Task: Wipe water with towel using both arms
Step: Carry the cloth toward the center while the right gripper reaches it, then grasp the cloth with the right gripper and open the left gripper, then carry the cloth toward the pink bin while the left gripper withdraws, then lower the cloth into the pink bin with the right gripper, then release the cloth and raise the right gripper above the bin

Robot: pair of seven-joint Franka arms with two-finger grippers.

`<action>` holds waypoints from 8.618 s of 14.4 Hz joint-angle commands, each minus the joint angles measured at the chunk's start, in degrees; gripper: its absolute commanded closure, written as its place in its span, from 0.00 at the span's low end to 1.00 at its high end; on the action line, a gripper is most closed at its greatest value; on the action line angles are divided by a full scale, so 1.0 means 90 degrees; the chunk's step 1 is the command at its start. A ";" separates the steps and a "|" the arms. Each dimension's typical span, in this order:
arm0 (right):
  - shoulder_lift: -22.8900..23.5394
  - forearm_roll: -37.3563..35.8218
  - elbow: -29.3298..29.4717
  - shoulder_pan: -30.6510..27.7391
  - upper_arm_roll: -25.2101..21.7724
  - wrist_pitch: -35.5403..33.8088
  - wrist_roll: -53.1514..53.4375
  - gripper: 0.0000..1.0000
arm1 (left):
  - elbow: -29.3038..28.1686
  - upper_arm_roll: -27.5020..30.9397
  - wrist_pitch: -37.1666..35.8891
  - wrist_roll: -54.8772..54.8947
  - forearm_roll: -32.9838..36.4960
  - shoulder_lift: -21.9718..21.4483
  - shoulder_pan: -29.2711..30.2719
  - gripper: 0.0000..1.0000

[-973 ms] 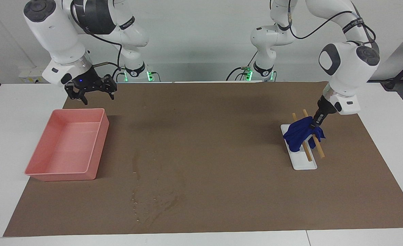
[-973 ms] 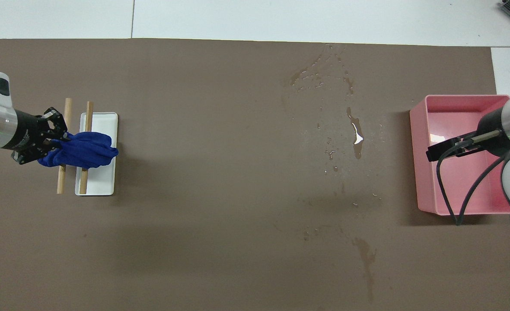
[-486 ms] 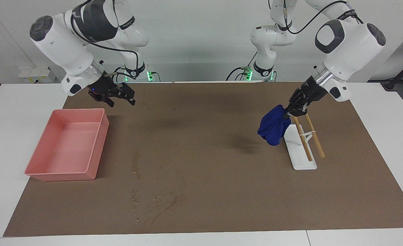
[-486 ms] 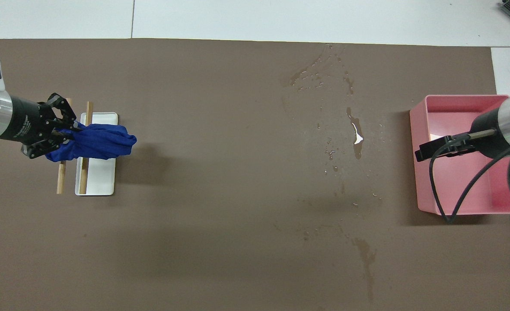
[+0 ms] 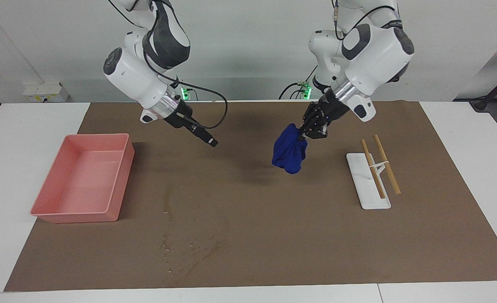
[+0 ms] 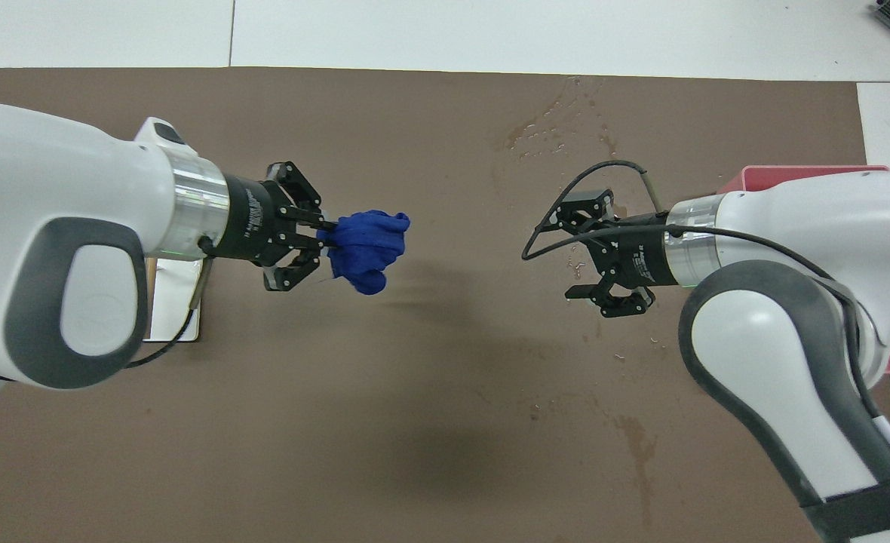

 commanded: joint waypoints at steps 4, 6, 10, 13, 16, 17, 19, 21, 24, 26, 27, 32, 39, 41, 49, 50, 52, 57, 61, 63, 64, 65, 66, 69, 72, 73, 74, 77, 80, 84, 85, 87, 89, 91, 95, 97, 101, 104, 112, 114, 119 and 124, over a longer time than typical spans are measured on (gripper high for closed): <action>0.0547 0.1618 -0.0044 0.1076 0.0010 0.2255 0.2550 0.00 | -0.0477 0.0114 0.1630 -0.0956 -0.0244 -0.0194 -0.1008 1.00; 0.0646 0.1855 -0.0054 0.1370 0.0010 0.2552 0.2681 0.00 | -0.0535 0.0105 0.2061 -0.1201 -0.0244 -0.0175 -0.1282 1.00; 0.0695 0.1875 -0.0054 0.1401 0.0010 0.2582 0.2701 0.00 | -0.0535 0.0114 0.2365 -0.1495 -0.0595 -0.0165 -0.1624 1.00; 0.0695 0.1875 -0.0044 0.1391 0.0010 0.2563 0.1972 0.70 | -0.0536 0.0114 0.2376 -0.1553 -0.0606 -0.0165 -0.1674 1.00; 0.0695 0.1865 -0.0044 0.1303 0.0000 0.2378 0.0985 1.00 | -0.0545 0.0114 0.2415 -0.1592 -0.0606 -0.0165 -0.1684 1.00; 0.0685 0.1855 -0.0044 0.1293 -0.0010 0.2281 0.0730 1.00 | -0.0545 0.0114 0.2434 -0.1592 -0.0606 -0.0165 -0.1684 1.00; 0.0666 0.1710 -0.0054 0.1303 -0.0020 0.2124 0.0388 1.00 | -0.0545 0.0124 0.2434 -0.1563 -0.0596 -0.0165 -0.1684 1.00; 0.0607 0.1243 -0.0151 0.1293 -0.0039 0.1745 -0.0216 1.00 | -0.0536 0.0124 0.2405 -0.1505 -0.0586 -0.0165 -0.1684 1.00; 0.0558 -0.0512 -0.0171 0.1021 -0.0049 0.0711 -0.1670 1.00 | -0.0468 0.0144 0.2356 -0.1524 -0.0208 -0.0165 -0.1635 0.00; 0.0558 -0.1257 -0.0171 0.0807 -0.0049 0.0280 -0.2870 1.00 | -0.0264 0.0153 0.2308 -0.1456 0.0746 -0.0145 -0.1557 0.00; 0.0558 -0.1502 -0.0181 0.0679 -0.0049 0.0162 -0.3340 1.00 | -0.0195 0.0163 0.2240 -0.1320 0.1284 -0.0116 -0.1528 0.00; 0.0792 -0.2664 -0.0258 -0.0004 -0.0049 -0.0005 -0.5859 1.00 | 0.0176 0.0182 0.1605 0.1632 0.1689 0.0001 -0.0728 0.00; 0.1065 -0.3962 -0.1255 -0.0521 -0.0049 0.1116 -0.7542 1.00 | 0.0597 0.0192 -0.0347 0.6897 0.2382 0.0001 0.0492 0.00; 0.1279 -0.4345 -0.1275 -0.0815 -0.0049 0.1584 -0.8234 1.00 | 0.0597 0.0231 -0.0718 0.8021 0.2566 -0.0018 0.0863 0.00; 0.3213 -0.4766 0.0101 -0.0846 -0.0049 0.3304 -0.8413 1.00 | 0.1348 0.0154 -0.2710 1.1152 0.3623 0.0031 0.1870 0.00; 0.3272 -0.4766 0.0257 -0.0845 -0.0049 0.3305 -0.8423 1.00 | 0.1378 0.0144 -0.2877 1.1161 0.3604 0.0011 0.1852 0.00; 0.3389 -0.4921 0.0540 -0.0836 -0.0049 0.3247 -0.8423 1.00 | 0.1378 0.0027 -0.3160 1.1152 0.3584 -0.0077 0.1861 0.00; 0.3819 -0.5165 0.1126 -0.0680 -0.0029 0.3305 -0.8423 1.00 | 0.1340 0.0026 -0.3074 1.1123 0.3506 -0.0223 0.1871 0.00; 0.4142 -0.5859 0.1596 -0.0407 -0.0020 0.3373 -0.8364 1.00 | 0.1242 0.0085 -0.2829 1.1103 0.3322 -0.0292 0.1900 0.00; 0.4162 -0.5937 0.1616 -0.0279 -0.0029 0.3451 -0.8422 1.00 | 0.1183 0.0085 -0.2887 1.1103 0.3310 -0.0340 0.1871 0.00; 0.4171 -0.6179 0.1626 -0.0337 -0.0029 0.3451 -0.8442 1.00 | 0.1183 0.0075 -0.2898 1.1113 0.3310 -0.0341 0.1852 0.00; 0.4200 -0.6549 0.1635 -0.0357 -0.0020 0.3461 -0.8510 1.00 | 0.1183 0.0075 -0.2878 1.1103 0.3301 -0.0341 0.1842 0.00; 0.4230 -0.6940 0.1713 -0.0396 -0.0029 0.3461 -0.8617 1.00 | 0.1183 0.0075 -0.2878 1.1103 0.3310 -0.0341 0.1832 0.00; 0.4386 -0.7985 0.2171 -0.0464 -0.0029 0.3442 -0.9036 1.00 | 0.1183 0.0075 -0.2878 1.1103 0.3301 -0.0341 0.1881 0.00; 0.4600 -0.8165 0.2902 -0.0455 -0.0039 0.3015 -0.9613 1.00 | 0.1183 0.0075 -0.2878 1.1103 0.3310 -0.0341 0.1900 0.00; 0.4591 -0.8164 0.3098 -0.0455 -0.0039 0.2625 -0.9624 1.00 | 0.1183 0.0075 -0.2888 1.1103 0.3310 -0.0341 0.1900 0.00; 0.4553 -0.8135 0.3294 -0.0455 -0.0020 0.2283 -0.9624 1.00 | 0.1183 0.0075 -0.2878 1.1113 0.3310 -0.0341 0.1900 0.00; 0.4037 -0.7348 0.3442 -0.0494 0.0010 0.1043 -0.9663 1.00 | 0.1183 0.0075 -0.2888 1.1103 0.3310 -0.0341 0.1900 0.00; 0.3256 -0.6322 0.3432 -0.0601 0.0000 -0.0440 -1.0004 1.00 | 0.1183 0.0075 -0.2878 1.1113 0.3310 -0.0341 0.1890 0.00; 0.2328 -0.5880 0.3442 -0.0806 0.0000 -0.2150 -1.0287 1.00 | 0.1183 0.0075 -0.2878 1.1103 0.3310 -0.0341 0.1891 0.00; 0.2065 -0.5869 0.3423 -0.0864 0.0000 -0.2570 -1.0385 1.00 | 0.1183 0.0075 -0.2878 1.1113 0.3301 -0.0341 0.1890 0.00; 0.1595 -0.5879 0.3394 -0.0981 -0.0020 -0.3323 -1.0463 1.00 | 0.1183 0.0075 -0.2878 1.1103 0.3301 -0.0341 0.1900 0.00; 0.1496 -0.5889 0.3296 -0.1225 -0.0020 -0.3638 -1.0483 1.00 | 0.1183 0.0075 -0.2878 1.1113 0.3301 -0.0341 0.1891 0.00; 0.1495 -0.5908 0.3295 -0.1673 -0.0020 -0.3600 -1.1152 1.00 | 0.1183 0.0075 -0.2878 1.1113 0.3310 -0.0341 0.1891 0.00; 0.1399 -0.5918 0.3082 -0.2359 -0.0020 -0.3433 -1.2173 1.00 | 0.1183 0.0075 -0.2878 1.1113 0.3301 -0.0341 0.1900 0.00; 0.1068 -0.5957 0.2343 -0.2369 -0.0029 -0.3036 -1.2105 1.00 | 0.1183 0.0075 -0.2878 1.1103 0.3301 -0.0341 0.1900 0.00; 0.0393 -0.5947 0.0233 -0.2856 -0.0029 -0.1250 -1.2348 1.00 | 0.1183 0.0075 -0.2878 1.1103 0.3310 -0.0341 0.1900 0.00; 0.0382 -0.5947 0.0112 -0.2925 -0.0029 -0.1060 -1.2358 0.08 | 0.1183 0.0075 -0.2878 1.1103 0.3301 -0.0341 0.1890 0.00; 0.0177 -0.5166 0.2363 -0.1835 0.0029 -0.3973 -1.0394 0.00 | 0.1183 0.0075 -0.2878 1.1103 0.3310 -0.0341 0.1900 0.00; 0.0158 -0.5002 0.3058 -0.1462 0.0010 -0.5059 -0.9141 0.00 | 0.1183 0.0075 -0.2888 1.1113 0.3310 -0.0341 0.1900 0.00; -0.0506 -0.4386 0.3062 -0.1422 0.0010 -0.5825 -0.7295 0.00 | 0.1183 0.0075 -0.2878 1.1103 0.3310 -0.0341 0.1900 0.00; -0.0847 -0.3926 0.2429 -0.1325 0.0010 -0.5486 -0.6704 0.00 | 0.1183 0.0075 -0.2888 1.1113 0.3301 -0.0341 0.1900 0.00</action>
